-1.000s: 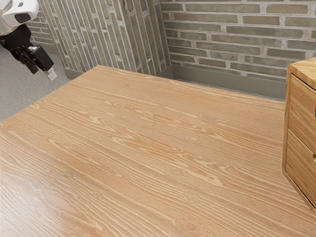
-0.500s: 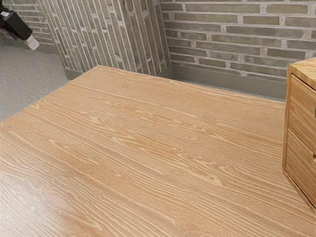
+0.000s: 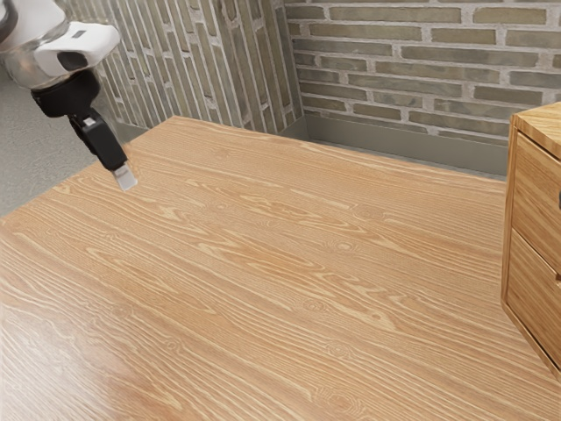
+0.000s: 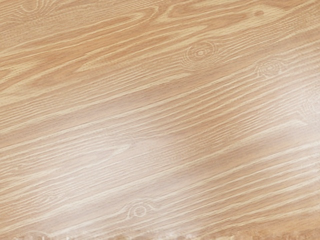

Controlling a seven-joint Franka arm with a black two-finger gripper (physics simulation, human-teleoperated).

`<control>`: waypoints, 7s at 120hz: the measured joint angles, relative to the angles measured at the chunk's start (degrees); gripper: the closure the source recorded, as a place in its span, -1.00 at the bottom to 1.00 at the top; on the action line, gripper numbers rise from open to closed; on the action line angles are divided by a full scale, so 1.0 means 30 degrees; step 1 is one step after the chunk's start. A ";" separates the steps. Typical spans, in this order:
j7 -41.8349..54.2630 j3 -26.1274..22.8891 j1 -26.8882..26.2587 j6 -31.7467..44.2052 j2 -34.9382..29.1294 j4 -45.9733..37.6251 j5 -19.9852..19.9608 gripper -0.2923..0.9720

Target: Pull the drawer handle with one arm to open the drawer

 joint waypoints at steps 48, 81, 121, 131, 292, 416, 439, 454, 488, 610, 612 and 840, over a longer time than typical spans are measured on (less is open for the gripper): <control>0.1628 -0.4781 0.0979 0.2454 -0.4807 -0.6298 0.0561 -0.47; 0.8797 -0.7498 0.1342 0.4593 -0.4590 -0.6753 0.0647 -0.48; 1.5565 -0.7754 0.1967 0.5014 -0.3971 -0.6970 -0.0727 -0.49; 1.6564 -0.8315 0.1824 0.4931 -0.3199 -0.6500 -0.1126 -0.50; 2.0749 -1.6045 0.1594 1.0490 0.4164 0.0339 -0.3342 -0.50; 1.9959 -1.2649 -0.2006 1.0739 0.5406 0.1546 -0.3325 -0.44; 1.9786 -1.2644 -0.1991 1.0782 0.5554 0.1502 -0.3375 -0.27; 1.9657 -1.2646 -0.2023 1.0814 0.5581 0.1528 -0.3381 -0.19; 1.9436 -1.2668 -0.2006 1.0842 0.5812 0.2046 -0.3413 -0.09; 1.8482 -1.1962 -0.1780 1.0833 0.6955 0.3167 -0.3344 0.11; 1.8461 -1.1955 -0.1766 1.0833 0.6959 0.3172 -0.3343 0.11; 1.7636 -1.1257 -0.1382 1.0930 1.0848 0.7129 -0.3394 0.06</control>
